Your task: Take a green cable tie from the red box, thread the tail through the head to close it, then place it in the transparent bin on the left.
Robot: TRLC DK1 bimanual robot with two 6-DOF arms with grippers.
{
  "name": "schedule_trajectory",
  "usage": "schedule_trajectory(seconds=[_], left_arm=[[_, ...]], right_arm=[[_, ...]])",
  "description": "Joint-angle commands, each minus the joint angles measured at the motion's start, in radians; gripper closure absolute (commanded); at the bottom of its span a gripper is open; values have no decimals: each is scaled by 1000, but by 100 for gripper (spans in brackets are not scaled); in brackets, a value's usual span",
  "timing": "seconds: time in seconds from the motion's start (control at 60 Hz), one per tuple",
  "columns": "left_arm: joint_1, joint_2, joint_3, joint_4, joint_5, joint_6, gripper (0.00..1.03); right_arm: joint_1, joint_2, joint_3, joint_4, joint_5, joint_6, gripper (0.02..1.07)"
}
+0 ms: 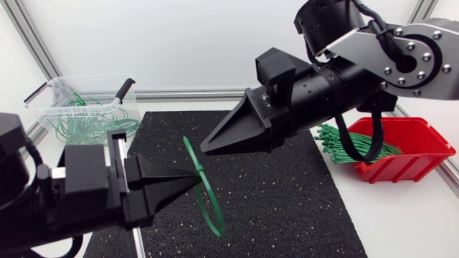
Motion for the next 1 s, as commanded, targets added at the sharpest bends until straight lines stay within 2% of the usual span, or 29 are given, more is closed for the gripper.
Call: schedule_trajectory(seconds=[0.0,0.033,0.1,0.133,0.267,0.433,0.617,0.717,0.883,0.983], left_arm=[[168,14,24,-28,65,-29,99],[230,32,25,-33,76,-27,99],[326,76,33,-30,76,-16,99],[403,116,45,-16,76,-15,99],[599,238,106,45,76,-13,99],[776,368,241,91,62,-35,99],[901,503,416,137,15,-118,99],[952,609,533,151,-65,-145,99],[1009,753,642,228,-162,-155,99],[1032,853,698,223,-208,-150,99]], right_arm=[[-4,-21,-41,-14,73,-70,26],[-2,-11,-48,-64,123,-150,6],[-5,11,-62,-95,194,-230,6],[-10,20,-78,-77,249,-250,6],[-74,51,-87,-44,336,-307,6],[-126,37,-114,12,432,-339,6],[-128,-38,-176,71,553,-374,6],[-139,-87,-190,71,610,-403,6],[-166,-156,-219,65,646,-423,6],[-172,-190,-239,54,648,-425,6]])
